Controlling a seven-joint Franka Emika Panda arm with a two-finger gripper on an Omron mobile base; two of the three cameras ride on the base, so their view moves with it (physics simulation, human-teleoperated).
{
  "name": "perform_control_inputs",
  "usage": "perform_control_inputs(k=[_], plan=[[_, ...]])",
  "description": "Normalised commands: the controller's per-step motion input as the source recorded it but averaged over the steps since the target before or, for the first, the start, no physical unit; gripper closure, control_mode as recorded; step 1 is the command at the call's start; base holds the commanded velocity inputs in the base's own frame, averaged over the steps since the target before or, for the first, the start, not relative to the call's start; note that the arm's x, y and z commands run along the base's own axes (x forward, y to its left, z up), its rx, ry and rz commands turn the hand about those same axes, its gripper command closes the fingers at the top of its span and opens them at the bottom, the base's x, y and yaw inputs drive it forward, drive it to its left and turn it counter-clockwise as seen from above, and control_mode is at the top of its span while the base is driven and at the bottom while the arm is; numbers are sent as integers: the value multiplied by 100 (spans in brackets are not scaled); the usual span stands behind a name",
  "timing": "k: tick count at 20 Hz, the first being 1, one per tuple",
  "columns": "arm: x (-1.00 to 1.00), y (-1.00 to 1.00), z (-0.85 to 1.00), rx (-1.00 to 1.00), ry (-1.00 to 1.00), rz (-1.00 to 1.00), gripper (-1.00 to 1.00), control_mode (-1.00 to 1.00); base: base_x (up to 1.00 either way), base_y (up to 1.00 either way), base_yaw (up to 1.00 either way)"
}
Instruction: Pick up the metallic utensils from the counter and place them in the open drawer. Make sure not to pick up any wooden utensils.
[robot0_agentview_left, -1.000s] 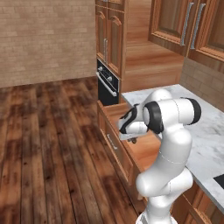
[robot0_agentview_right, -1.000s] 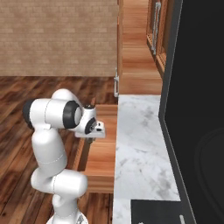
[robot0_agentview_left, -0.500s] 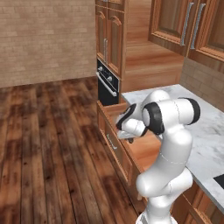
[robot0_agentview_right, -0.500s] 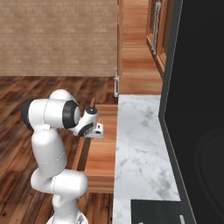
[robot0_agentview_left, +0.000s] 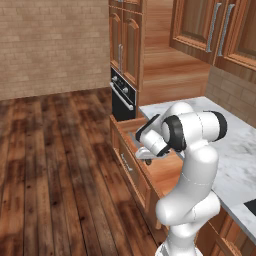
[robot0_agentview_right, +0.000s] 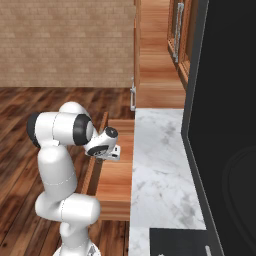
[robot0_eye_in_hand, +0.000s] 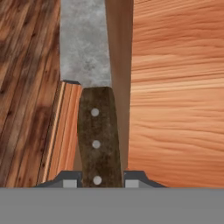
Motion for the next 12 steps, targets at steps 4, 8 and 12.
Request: perform_control_inputs(k=[4, 8, 12], plan=[[15, 0, -4, 0, 0, 0, 100, -100, 0, 0, 0], [3, 9, -26, 0, 0, 0, 100, -100, 0, 0, 0], [0, 21, -31, 0, 0, 0, 100, -100, 0, 0, 0]])
